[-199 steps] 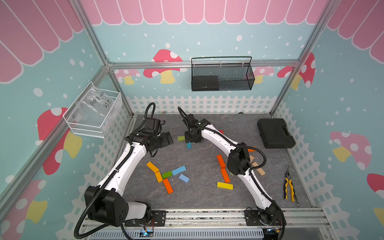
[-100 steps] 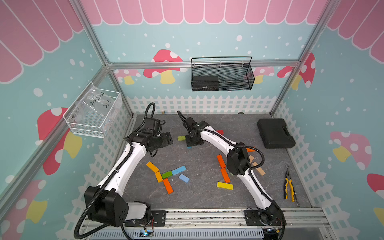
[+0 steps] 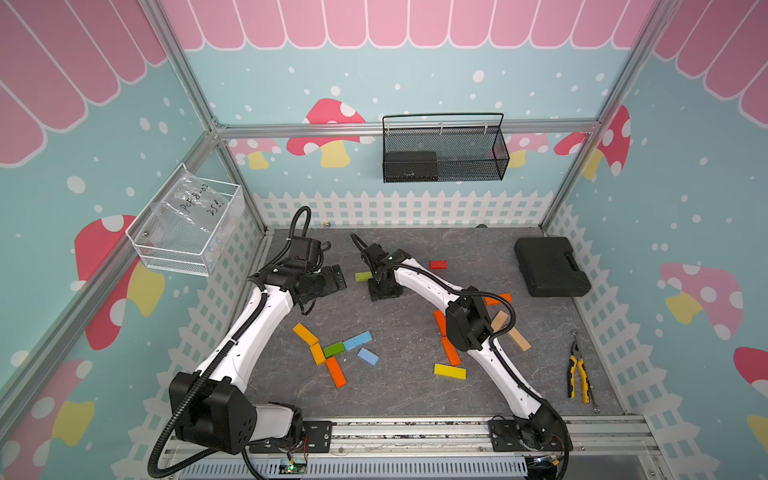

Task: Assemble a giraffe with building blocks
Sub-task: Adjust the building block at the center of the board.

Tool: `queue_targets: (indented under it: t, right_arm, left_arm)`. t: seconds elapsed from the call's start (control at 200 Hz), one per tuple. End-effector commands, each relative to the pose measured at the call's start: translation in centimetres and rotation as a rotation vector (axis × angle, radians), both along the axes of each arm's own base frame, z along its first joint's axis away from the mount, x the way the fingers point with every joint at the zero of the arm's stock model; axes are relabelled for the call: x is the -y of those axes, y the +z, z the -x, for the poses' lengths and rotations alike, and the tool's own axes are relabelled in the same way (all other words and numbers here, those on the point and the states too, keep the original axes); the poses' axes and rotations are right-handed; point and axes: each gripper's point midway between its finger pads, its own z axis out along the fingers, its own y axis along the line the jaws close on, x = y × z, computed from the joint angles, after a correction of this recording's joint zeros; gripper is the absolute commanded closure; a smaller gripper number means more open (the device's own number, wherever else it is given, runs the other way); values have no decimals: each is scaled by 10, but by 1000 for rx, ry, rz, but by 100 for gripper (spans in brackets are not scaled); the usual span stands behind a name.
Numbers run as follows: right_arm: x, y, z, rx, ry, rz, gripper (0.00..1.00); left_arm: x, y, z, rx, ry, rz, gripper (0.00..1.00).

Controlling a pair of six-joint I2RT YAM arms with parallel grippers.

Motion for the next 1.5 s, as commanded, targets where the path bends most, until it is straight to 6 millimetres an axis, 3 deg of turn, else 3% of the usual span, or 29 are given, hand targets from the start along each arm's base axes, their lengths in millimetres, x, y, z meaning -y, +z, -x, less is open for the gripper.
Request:
queue_targets:
  t: [0.0,0.616,1.096,1.496]
  right_arm:
    - [-3,-12,-2,-3,-21,9,51]
    - [-7,-13,-15,26,-42,-19,64]
    - [-8,-15,-27,37,-72,-52,65]
    - [-13,-18,-21,24,-46,-52,63]
  left_arm:
    - [-3,6,2,24,8,-10,6]
    - [-5,1,1,16,12,-13,6]
    - [-6,-1,-1,14,10,-11,6]
    - [-6,0,-2,13,12,-7,6]
